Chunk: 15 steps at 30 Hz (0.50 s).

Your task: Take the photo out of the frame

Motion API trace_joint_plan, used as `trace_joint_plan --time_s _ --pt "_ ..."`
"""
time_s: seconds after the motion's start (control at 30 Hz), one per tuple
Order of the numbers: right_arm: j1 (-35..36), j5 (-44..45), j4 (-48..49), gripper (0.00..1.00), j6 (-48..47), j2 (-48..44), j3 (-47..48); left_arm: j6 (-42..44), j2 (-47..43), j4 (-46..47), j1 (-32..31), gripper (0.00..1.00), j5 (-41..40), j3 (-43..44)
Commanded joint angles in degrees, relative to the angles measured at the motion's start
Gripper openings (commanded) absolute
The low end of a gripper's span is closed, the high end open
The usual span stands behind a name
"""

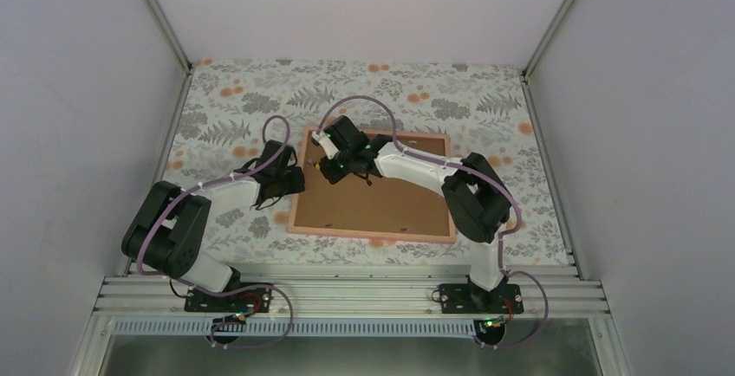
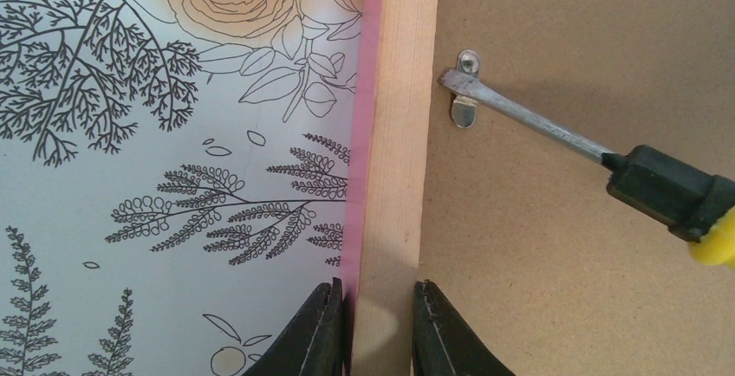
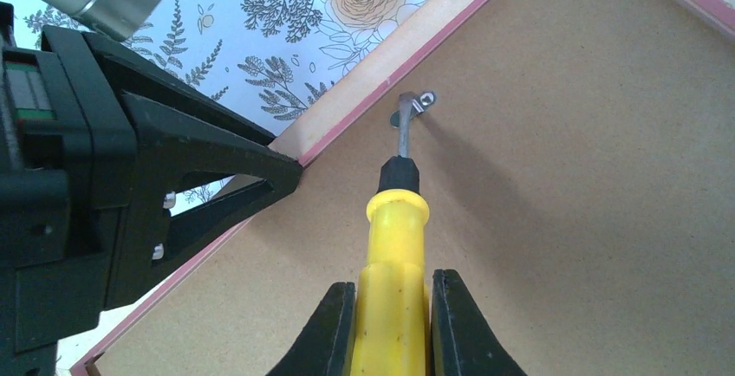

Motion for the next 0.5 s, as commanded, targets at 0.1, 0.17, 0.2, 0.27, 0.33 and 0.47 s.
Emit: trace_joint_plan --time_s 0.1,0.17,0.2,0.27,0.33,0.47 --pt "0.2 4.0 -10.0 0.04 0.6 -1.4 -0.6 -0.2 0.9 -2.9 0.4 0.19 -2.9 -0.8" --pt "0.2 4.6 -10.2 0.04 0.6 -2.2 -0.8 -0.2 0.8 -3.0 0.3 0.19 -3.2 -0.9" --pt "0.2 4.6 -10.1 0.04 0.6 -2.7 -0.8 -0.2 0.7 -3.1 0.4 0.19 -3.3 -0.8" --pt "0.2 3.5 -9.0 0.04 0.6 -4.5 -1.4 -0.3 0.7 -3.2 0.4 0.19 -3.6 -0.7" --pt "0.2 1.9 -7.2 0.04 0.8 -6.7 -2.5 -0.3 0.7 -3.3 0.5 0.19 -4.0 -0.6" --pt "-0.3 1.2 -3.7 0.04 2.0 -12.0 -5.7 -0.2 1.4 -3.9 1.1 0.19 -4.8 0.6"
